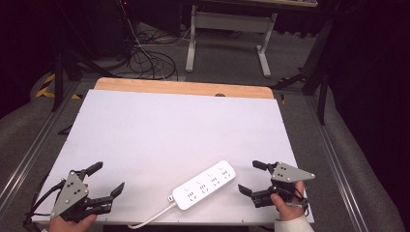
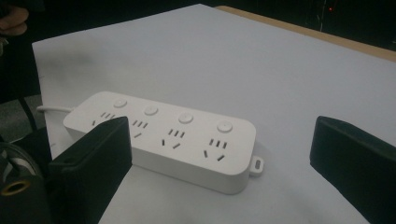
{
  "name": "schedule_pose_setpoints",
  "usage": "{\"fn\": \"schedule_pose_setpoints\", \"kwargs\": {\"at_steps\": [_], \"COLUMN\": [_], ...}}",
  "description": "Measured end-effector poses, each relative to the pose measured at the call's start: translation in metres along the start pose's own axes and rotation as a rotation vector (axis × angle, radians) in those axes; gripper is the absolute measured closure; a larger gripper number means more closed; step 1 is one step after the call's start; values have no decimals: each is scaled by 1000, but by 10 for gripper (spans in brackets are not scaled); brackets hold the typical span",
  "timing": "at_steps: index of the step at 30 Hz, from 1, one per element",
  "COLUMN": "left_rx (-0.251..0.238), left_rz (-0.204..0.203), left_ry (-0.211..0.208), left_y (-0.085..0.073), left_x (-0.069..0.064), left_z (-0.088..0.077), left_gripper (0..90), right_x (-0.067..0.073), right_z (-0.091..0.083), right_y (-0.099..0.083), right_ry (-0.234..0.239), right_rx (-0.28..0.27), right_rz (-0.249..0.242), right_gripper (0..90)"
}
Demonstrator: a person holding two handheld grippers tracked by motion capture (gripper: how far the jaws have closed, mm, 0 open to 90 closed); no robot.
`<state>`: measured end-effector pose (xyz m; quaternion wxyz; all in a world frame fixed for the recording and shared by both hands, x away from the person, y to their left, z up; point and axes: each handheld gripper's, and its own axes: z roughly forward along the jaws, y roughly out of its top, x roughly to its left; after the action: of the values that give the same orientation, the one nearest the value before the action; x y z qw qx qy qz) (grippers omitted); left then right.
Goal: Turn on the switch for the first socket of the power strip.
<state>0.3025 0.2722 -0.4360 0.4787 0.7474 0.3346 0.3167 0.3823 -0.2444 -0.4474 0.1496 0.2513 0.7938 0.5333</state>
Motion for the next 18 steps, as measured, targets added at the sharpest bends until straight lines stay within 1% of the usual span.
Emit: {"fn": "schedule_pose_setpoints", "kwargs": {"at_steps": [1,2,6,8,9,11,14,16,18], "left_rx": [5,10,24,30,30,35,38,41,51], "left_rz": [8,4,13,2,-9,-13,-18,-19,-14], "left_ry": [2,-1,-6,-19,-25,-32,-32,-30,-29], "left_y": [0,0,0,-1,-1,-2,-3,-4,-5], "left_x": [1,0,1,1,1,2,2,2,2], "left_z": [0,0,2,3,3,4,5,5,6], "left_gripper": [150,150,149,149,149,149,146,145,145], "right_x": [-1,-1,-3,-3,-3,-4,-4,-3,-2], "right_z": [0,0,1,1,1,0,0,0,1], "right_y": [-2,-6,-15,-19,-22,-25,-31,-36,-39], "right_ry": [0,0,-4,0,-2,-2,0,11,10], "right_rx": [3,12,45,57,66,70,88,104,118], "right_rz": [3,9,28,39,47,55,78,97,98], "right_gripper": [63,63,62,62,62,63,62,62,63]}}
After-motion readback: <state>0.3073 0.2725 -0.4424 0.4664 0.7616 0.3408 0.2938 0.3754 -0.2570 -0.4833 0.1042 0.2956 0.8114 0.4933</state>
